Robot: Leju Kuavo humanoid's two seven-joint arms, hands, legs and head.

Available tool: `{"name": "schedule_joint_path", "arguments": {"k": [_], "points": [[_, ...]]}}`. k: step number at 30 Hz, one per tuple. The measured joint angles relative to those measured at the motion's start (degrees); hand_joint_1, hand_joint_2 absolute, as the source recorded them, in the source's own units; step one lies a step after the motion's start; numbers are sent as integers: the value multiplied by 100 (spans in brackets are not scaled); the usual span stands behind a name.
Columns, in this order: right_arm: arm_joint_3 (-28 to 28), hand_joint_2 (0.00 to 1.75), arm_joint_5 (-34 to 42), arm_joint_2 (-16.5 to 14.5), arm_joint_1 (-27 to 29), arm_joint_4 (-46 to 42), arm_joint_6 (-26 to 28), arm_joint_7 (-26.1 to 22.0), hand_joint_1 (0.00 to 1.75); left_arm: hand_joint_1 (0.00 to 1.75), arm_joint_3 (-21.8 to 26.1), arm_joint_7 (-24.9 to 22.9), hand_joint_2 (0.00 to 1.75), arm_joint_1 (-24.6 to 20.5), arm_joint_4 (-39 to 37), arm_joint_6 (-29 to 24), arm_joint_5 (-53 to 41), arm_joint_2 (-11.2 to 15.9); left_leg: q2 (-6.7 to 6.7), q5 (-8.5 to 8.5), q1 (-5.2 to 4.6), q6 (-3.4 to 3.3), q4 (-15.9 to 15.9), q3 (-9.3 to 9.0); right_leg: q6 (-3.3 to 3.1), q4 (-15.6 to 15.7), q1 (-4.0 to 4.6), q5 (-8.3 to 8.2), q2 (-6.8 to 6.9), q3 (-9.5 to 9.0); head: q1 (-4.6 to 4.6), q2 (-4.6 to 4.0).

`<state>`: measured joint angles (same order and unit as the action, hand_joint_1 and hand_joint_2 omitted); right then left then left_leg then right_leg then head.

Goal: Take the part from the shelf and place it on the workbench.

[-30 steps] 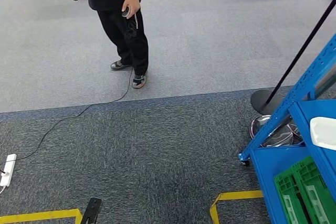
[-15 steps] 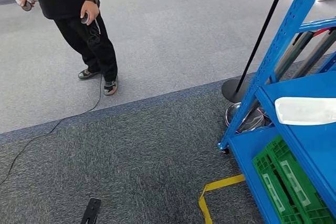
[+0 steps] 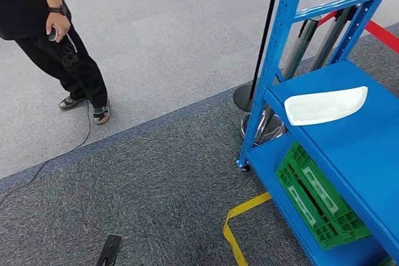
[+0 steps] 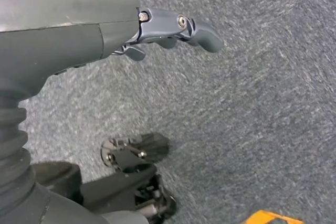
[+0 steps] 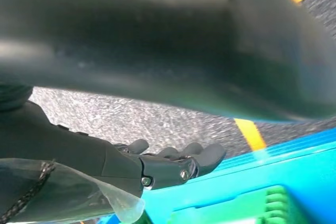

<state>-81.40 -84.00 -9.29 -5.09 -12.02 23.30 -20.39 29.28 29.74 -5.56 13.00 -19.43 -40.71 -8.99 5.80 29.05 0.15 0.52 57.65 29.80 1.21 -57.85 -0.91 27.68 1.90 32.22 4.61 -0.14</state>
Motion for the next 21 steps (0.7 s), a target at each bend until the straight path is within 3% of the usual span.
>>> {"name": "schedule_joint_path", "arguments": {"k": [1,3,5,6,7,8,10,12,14,15,17,18,19,20,21], "points": [[0,0,0,1,2,0,0,1,0,0,1,1,175,-5,0,0,0,-1,-116,113,16,26,136,46,-39,7,-8,-13,-56,3,4,0],[0,0,1,2,-17,-1,1,1,0,0,3,2,175,3,0,0,0,-1,-414,492,37,58,776,305,-100,14,-15,-38,-184,14,13,1],[0,0,2,2,-27,-2,2,-1,0,0,5,3,175,26,0,1,1,-1,-515,777,38,49,1510,635,-126,11,0,-49,-342,27,13,1],[0,0,2,2,-20,-2,2,-1,0,0,5,4,175,32,0,2,2,-1,-528,766,37,33,1651,709,-130,10,11,-52,-424,27,11,1],[0,0,2,2,-12,-1,1,-1,0,0,5,7,175,33,0,3,2,-1,-543,637,33,4,1558,680,-131,8,21,-56,-507,24,11,1],[0,0,2,2,-6,-1,0,-1,0,0,5,9,175,30,0,4,2,-1,-587,424,25,-35,1264,560,-129,8,27,-61,-587,19,10,1],[0,0,2,-6,-9,1,-1,-1,0,0,9,15,175,28,0,4,2,12,-862,31,14,-135,476,238,-109,0,32,-74,-743,26,8,1],[0,0,2,-16,-14,2,-2,-3,0,0,16,15,175,21,0,4,1,29,-1077,-81,3,-179,53,73,-56,-10,14,-100,-878,76,8,1],[0,0,2,-18,1,2,-2,-5,0,0,22,14,175,3,0,3,-1,27,-1005,-83,5,-179,-29,53,26,9,-6,-139,-1003,139,9,1],[1,0,2,-14,11,1,-2,-6,0,0,25,14,175,-7,0,2,-1,23,-934,-111,15,-189,-79,39,57,-7,-3,-127,-957,176,5,1],[2,0,3,-5,5,1,-4,-7,0,0,34,14,175,-18,0,-1,0,11,-762,-166,37,-219,-181,10,99,-312,19,74,-656,360,-32,1],[3,0,2,-3,-10,1,-6,-8,0,0,40,14,175,-13,0,-1,0,10,-667,-173,27,-232,-198,4,111,-636,22,260,-449,513,-48,1],[4,0,2,-3,-23,1,-8,-8,0,0,45,13,175,-2,0,-2,0,7,-568,-171,18,-244,-199,9,131,-1013,18,449,-326,687,-64,1],[5,0,1,-2,-27,1,-9,-9,0,0,50,12,175,7,0,-2,1,6,-471,-165,10,-248,-197,14,154,-1333,10,577,-263,826,-66,1],[7,0,1,1,-22,1,-9,-10,0,0,54,12,175,13,0,-3,1,5,-380,-159,9,-247,-194,15,178,-1488,-1,606,-229,876,-66,1]]}}
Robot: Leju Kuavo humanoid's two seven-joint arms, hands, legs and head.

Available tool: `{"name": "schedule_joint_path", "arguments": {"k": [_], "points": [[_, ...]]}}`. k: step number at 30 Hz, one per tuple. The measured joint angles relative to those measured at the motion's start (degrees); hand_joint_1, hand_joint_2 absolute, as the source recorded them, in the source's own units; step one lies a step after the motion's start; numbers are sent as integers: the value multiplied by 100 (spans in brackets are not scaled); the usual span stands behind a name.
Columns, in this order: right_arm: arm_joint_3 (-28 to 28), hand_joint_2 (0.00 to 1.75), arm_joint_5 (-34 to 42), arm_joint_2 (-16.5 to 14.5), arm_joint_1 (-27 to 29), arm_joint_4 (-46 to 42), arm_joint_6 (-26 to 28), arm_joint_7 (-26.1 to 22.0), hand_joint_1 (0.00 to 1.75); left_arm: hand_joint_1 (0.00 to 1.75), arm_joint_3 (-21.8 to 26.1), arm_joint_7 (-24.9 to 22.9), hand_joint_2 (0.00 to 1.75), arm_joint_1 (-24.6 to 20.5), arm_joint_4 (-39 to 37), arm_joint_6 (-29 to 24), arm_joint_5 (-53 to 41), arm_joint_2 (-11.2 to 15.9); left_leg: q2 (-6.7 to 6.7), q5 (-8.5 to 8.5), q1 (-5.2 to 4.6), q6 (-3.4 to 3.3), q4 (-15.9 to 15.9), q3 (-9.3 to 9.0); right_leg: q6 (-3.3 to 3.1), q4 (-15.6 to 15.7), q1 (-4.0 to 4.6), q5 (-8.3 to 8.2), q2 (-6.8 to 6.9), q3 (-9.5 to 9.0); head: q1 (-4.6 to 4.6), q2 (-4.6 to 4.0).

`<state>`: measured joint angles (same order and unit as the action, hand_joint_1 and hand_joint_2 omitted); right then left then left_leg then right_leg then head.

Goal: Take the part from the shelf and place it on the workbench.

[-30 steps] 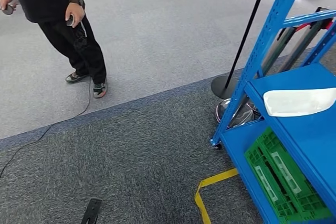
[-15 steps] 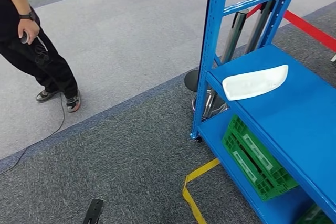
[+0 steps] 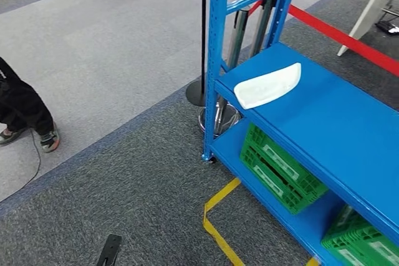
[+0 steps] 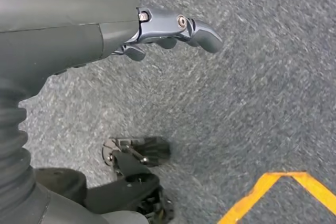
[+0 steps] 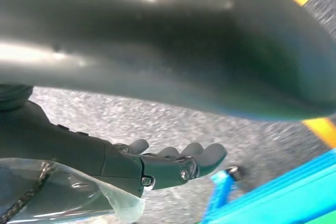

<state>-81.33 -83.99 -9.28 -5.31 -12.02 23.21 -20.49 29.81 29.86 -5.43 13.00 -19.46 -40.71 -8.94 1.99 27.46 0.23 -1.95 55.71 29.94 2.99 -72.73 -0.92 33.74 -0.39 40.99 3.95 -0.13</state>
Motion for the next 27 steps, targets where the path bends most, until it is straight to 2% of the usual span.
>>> {"name": "schedule_joint_path", "arguments": {"k": [1,2,3,4,5,6,8,9,11,12,13,14,15,16,17,19,20,21,22,23,24,25,27], "points": [[0,0,2,3,11,-1,0,2,0,0,2,0,175,1,0,-1,1,-2,81,7,3,7,4,-3,21,60,-12,-76,30,-61,-1,0],[0,0,2,8,21,-1,0,3,0,0,4,0,175,0,0,-2,1,-4,152,18,9,24,12,-10,37,343,-24,-238,83,-239,-3,-1],[0,0,2,10,24,-1,0,4,0,0,5,0,175,-1,0,-3,1,-6,218,36,10,51,29,-20,49,756,-31,-399,207,-478,-4,-1],[1,0,2,11,16,-1,-1,5,0,0,7,0,175,-1,0,-4,1,-6,278,63,-2,88,59,-25,33,1124,-24,-511,341,-701,-7,-1],[1,0,3,10,7,0,-1,5,0,0,8,0,175,-2,0,-5,1,-4,331,84,-19,123,85,-32,-4,1384,-14,-570,434,-855,-2,0],[2,0,6,9,1,1,-2,6,0,0,10,0,175,-4,0,-7,1,-3,380,100,-39,153,107,-38,-50,1500,-2,-571,489,-923,4,0],[4,0,15,8,10,1,-2,7,0,0,12,1,175,-15,0,-12,2,-4,468,116,-48,193,118,-55,-150,1498,10,-565,383,-913,18,0],[4,0,17,8,19,0,-2,7,0,0,13,1,175,-22,0,-15,2,-4,420,153,-34,221,145,-56,-187,1502,3,-576,329,-907,21,0],[5,0,19,8,14,-1,-2,5,0,0,14,3,175,-22,0,-19,3,-5,157,398,-1,278,470,61,-266,1518,-16,-605,204,-902,34,0],[6,0,19,8,3,-1,-2,5,0,0,15,4,175,-13,0,-16,3,-3,-5,595,11,296,814,204,-293,1519,-20,-616,135,-895,42,0],[8,0,19,8,-9,-1,-2,5,0,0,17,4,175,1,0,-11,4,-2,-93,793,15,300,1236,388,-313,1518,-18,-624,55,-887,45,0],[11,0,19,9,-13,-1,-2,5,0,0,20,4,175,17,0,-5,4,-1,-129,926,17,300,1604,557,-323,1517,-13,-629,-30,-882,47,0],[15,0,19,9,-8,-1,-2,5,0,0,21,4,175,27,0,3,6,0,-143,953,17,292,1819,664,-327,1515,-8,-632,-117,-882,46,0],[20,0,19,10,1,-1,-2,5,0,0,22,5,175,32,0,15,9,0,-155,855,16,274,1808,674,-328,1513,-2,-635,-205,-886,46,0],[26,0,19,9,10,-1,-2,6,0,0,22,9,175,33,0,30,11,0,-185,657,15,247,1569,582,-326,1511,3,-637,-290,-894,46,0],[40,0,19,-1,14,0,-3,7,0,0,27,18,175,33,0,53,19,10,-436,212,15,158,785,265,-307,1502,14,-644,-452,-898,44,0],[46,0,19,-7,8,1,-4,6,0,0,32,22,175,33,0,57,23,16,-567,99,18,124,464,137,-286,1492,15,-652,-528,-881,44,0],[49,0,19,-13,5,1,-5,6,0,0,36,25,175,31,0,58,29,21,-666,57,17,104,275,68,-255,1487,8,-665,-595,-852,43,0],[50,0,19,-15,7,2,-7,7,0,0,39,26,175,29,0,58,35,24,-679,76,15,99,213,50,-216,1488,0,-682,-658,-821,45,0],[50,0,20,-14,17,2,-7,7,0,0,39,29,175,25,0,58,39,19,-627,77,17,102,170,40,-174,1502,-11,-704,-723,-774,47,0],[51,0,19,-9,31,1,-6,7,0,0,40,32,175,19,0,60,43,15,-558,55,27,99,139,35,-141,1498,-16,-707,-723,-742,46,0],[51,0,20,-6,41,1,-5,7,0,0,42,43,175,15,0,64,45,8,-489,29,38,85,93,23,-115,1436,-7,-660,-622,-690,35,0],[53,0,19,1,30,-1,-7,6,0,0,45,91,175,17,0,73,49,-1,-319,-9,50,55,23,10,-82,967,6,-376,-275,-454,-7,0]]}}
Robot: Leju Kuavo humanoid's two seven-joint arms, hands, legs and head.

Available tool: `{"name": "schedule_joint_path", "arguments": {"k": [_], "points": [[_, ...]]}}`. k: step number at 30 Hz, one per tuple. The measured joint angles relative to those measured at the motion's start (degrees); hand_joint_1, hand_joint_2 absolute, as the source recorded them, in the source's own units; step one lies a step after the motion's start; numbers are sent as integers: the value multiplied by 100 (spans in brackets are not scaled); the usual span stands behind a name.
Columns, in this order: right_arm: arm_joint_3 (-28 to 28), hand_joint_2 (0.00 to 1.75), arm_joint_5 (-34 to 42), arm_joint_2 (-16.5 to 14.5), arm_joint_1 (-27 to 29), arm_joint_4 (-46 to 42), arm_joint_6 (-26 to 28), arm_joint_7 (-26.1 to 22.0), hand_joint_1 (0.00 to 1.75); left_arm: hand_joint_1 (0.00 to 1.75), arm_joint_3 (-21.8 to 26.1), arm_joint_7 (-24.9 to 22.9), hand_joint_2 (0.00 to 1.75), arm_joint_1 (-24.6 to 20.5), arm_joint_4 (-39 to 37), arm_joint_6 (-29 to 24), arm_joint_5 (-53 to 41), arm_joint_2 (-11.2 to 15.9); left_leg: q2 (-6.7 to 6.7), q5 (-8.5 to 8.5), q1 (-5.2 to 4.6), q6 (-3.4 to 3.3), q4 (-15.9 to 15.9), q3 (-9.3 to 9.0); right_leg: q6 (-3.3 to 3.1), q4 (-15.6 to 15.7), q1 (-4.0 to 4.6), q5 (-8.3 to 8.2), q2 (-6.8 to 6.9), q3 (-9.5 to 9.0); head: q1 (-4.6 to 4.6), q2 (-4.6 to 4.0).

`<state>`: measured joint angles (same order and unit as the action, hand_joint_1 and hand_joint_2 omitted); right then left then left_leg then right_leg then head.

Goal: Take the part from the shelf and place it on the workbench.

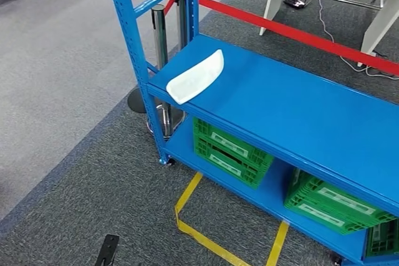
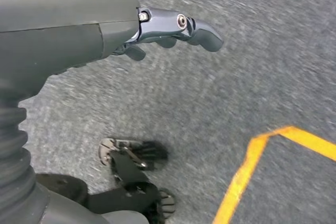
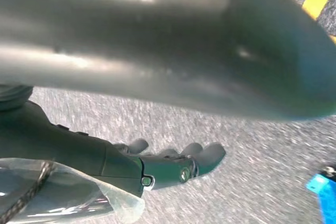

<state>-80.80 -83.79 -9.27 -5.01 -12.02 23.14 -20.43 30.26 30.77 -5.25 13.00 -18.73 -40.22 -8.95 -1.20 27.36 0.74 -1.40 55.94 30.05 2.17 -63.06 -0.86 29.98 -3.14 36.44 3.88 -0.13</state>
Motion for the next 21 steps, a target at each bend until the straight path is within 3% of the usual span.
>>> {"name": "schedule_joint_path", "arguments": {"k": [1,2,3,4,5,7,9,11,12,13,15,16,18,19,20,21], "points": [[2,0,1,0,-14,0,-2,-1,0,0,1,43,175,10,0,-3,1,-4,88,-2,-8,-16,-8,3,19,-385,2,203,157,186,-19,0],[4,0,1,0,-23,0,-4,-3,0,0,2,90,175,21,0,-11,2,-4,183,1,-14,-23,-7,8,39,-766,-4,369,229,363,-26,0],[7,0,2,0,-22,0,-5,-4,0,0,2,144,175,27,0,-15,3,-4,273,4,-18,-25,-5,10,61,-1016,-13,445,266,468,-24,0],[10,0,5,1,-14,0,-5,-4,0,0,3,195,175,27,0,-15,5,-4,356,8,-18,-22,-3,11,81,-1067,-23,417,292,466,-25,0],[12,0,8,1,-3,0,-5,-4,0,0,3,234,175,23,0,-13,7,-4,426,14,-14,-12,2,7,97,-878,-35,284,327,340,-26,0],[20,0,16,1,-4,0,-6,-3,0,0,4,283,175,16,0,-41,7,-6,552,48,-18,40,34,-7,113,-66,-39,-41,546,-137,-32,0],[26,0,27,-1,-33,0,-7,-4,0,0,5,316,87,14,0,-113,7,-5,663,89,-52,114,85,-14,52,483,-23,-170,708,-452,-21,0],[28,0,41,-2,-29,0,-7,-4,0,0,7,331,0,1,0,-147,16,-3,762,100,-71,167,108,-26,-42,529,-9,-162,642,-469,2,0],[28,0,49,-2,-13,0,-6,-3,0,0,9,324,44,-11,0,-143,32,-4,760,119,-60,195,118,-35,-77,527,-13,-169,591,-459,12,0],[28,0,56,-2,0,0,-6,-1,0,0,12,310,87,-20,0,-130,47,-4,673,182,-43,224,179,-23,-116,529,-19,-179,538,-455,16,0],[29,0,66,-1,-9,0,-6,3,0,0,23,288,175,-23,0,-121,77,-2,383,488,-16,271,621,144,-189,542,-37,-205,421,-448,36,0],[30,0,68,-1,-21,0,-5,3,0,0,32,289,175,-14,0,-128,89,0,257,695,-13,278,1017,312,-211,542,-33,-213,351,-438,45,0],[30,0,70,0,-27,0,-4,3,0,0,52,295,175,10,0,-136,116,3,180,945,-16,269,1717,625,-234,540,-16,-224,192,-427,51,0],[30,0,70,0,-19,0,-4,3,0,0,63,299,175,17,0,-136,126,3,169,909,-18,252,1814,678,-239,540,-5,-228,110,-429,51,0],[30,0,70,-1,-10,0,-4,3,0,0,74,302,175,19,0,-136,128,3,151,750,-22,223,1660,620,-241,539,6,-232,28,-435,51,0],[31,0,70,-1,-4,0,-4,3,0,0,86,306,175,18,0,-136,130,3,98,516,-27,181,1308,472,-239,540,16,-235,-54,-445,51,0]]}}
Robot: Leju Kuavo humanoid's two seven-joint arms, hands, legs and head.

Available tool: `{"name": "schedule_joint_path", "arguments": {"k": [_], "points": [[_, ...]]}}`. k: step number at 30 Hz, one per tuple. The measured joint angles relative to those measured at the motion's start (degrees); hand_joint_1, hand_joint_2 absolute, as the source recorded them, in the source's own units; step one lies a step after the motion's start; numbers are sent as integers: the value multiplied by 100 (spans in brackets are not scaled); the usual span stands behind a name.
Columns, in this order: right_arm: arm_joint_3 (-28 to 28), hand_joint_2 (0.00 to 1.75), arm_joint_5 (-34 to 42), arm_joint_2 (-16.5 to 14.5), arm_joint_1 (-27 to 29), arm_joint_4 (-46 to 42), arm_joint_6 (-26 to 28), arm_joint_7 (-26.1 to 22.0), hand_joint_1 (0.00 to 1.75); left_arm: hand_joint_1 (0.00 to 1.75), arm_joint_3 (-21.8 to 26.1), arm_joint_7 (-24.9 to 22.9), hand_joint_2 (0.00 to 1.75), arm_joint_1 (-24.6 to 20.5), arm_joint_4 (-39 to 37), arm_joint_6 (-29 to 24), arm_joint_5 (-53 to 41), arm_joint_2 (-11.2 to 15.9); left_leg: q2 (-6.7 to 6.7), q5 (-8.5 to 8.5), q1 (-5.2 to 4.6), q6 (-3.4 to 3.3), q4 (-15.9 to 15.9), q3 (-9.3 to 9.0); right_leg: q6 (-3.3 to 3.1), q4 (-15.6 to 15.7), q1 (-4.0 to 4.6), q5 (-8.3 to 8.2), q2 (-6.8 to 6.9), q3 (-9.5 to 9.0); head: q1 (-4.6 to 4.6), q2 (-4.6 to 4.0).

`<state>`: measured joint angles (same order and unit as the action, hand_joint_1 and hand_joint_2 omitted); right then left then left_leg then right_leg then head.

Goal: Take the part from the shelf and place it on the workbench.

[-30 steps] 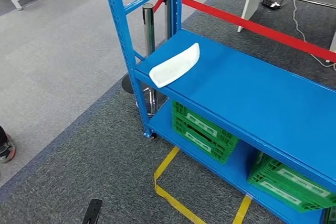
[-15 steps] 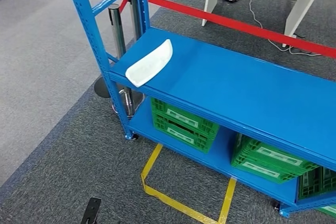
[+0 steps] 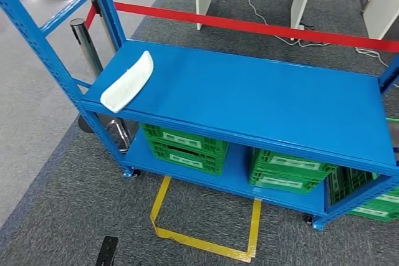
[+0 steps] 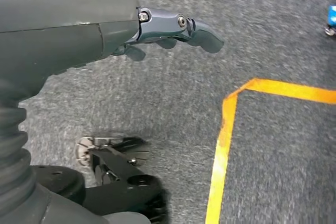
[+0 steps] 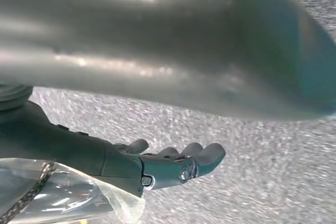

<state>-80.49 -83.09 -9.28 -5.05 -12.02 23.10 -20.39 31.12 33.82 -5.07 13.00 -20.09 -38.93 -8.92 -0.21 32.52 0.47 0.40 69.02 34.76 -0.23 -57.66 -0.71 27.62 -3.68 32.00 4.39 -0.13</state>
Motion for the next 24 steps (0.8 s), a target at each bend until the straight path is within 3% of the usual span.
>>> {"name": "schedule_joint_path", "arguments": {"k": [1,2,4,5,6,8,10,12,13,14,16,18,20,22,24], "points": [[1,0,-1,-10,2,2,-1,0,0,0,12,2,175,-1,0,-1,0,8,-144,-211,-4,-57,-407,-173,6,-1,1,-5,-72,-2,-1,0],[1,0,-1,-21,-4,3,-1,0,0,0,23,6,131,0,0,-1,0,16,-295,-366,-6,-108,-768,-316,21,-8,3,-12,-146,6,-6,0],[2,0,-1,-40,-12,5,-1,0,0,0,35,11,131,-7,0,-8,0,31,-494,-440,-20,-160,-1114,-439,82,-15,-27,-44,-271,71,13,0],[2,0,-1,-40,-9,5,-1,1,0,0,37,14,131,-12,0,-13,0,28,-463,-440,-27,-159,-1160,-442,125,-8,-39,-66,-336,103,23,0],[2,0,0,-38,1,4,1,2,0,0,38,15,175,-18,0,-20,0,21,-397,-452,-19,-157,-1206,-456,162,-1,-52,-81,-369,138,37,0],[3,0,1,-34,15,5,2,9,0,0,41,21,175,-22,0,-18,0,9,-250,-504,7,-179,-1305,-491,219,-153,-36,26,-164,249,14,0],[7,0,-1,-33,-4,6,2,15,0,0,49,25,175,-8,0,13,0,4,-72,-528,10,-200,-1352,-507,270,-770,-27,376,192,555,-18,0],[10,0,-1,-34,-18,7,2,17,0,0,57,22,175,14,0,38,0,2,109,-525,-1,-206,-1348,-500,325,-1478,-41,666,322,886,-30,0],[10,44,-1,-33,-13,7,4,17,0,0,59,20,175,17,0,42,0,2,175,-521,-1,-201,-1346,-500,346,-1594,-49,668,340,928,-30,0],[11,87,-8,-31,-2,6,13,19,0,0,61,19,175,14,0,42,0,2,225,-515,2,-191,-1341,-501,360,-1462,-57,558,357,840,-32,0],[23,175,-54,-28,13,5,48,47,0,0,62,15,175,-1,0,42,0,1,286,-492,7,-150,-1314,-509,367,-660,-76,224,421,377,-33,0],[58,175,-109,-27,10,5,81,93,0,0,62,11,175,-19,0,40,-1,-1,320,-458,-17,-89,-1263,-496,308,-38,-78,65,461,-2,-25,0],[93,175,-128,-28,10,7,93,112,0,0,63,7,87,-25,0,40,-2,3,320,-445,-45,-121,-1225,-481,254,57,-73,57,462,-79,-11,0],[114,175,-130,-30,17,7,96,113,0,0,64,4,0,-21,0,42,-2,7,311,-463,-47,-205,-1227,-484,250,58,-65,46,466,-76,-7,0],[132,175,-126,-29,15,7,98,111,0,0,64,3,0,-20,0,42,-3,8,308,-483,-39,-211,-1250,-486,227,55,-46,53,466,-74,-7,0]]}}
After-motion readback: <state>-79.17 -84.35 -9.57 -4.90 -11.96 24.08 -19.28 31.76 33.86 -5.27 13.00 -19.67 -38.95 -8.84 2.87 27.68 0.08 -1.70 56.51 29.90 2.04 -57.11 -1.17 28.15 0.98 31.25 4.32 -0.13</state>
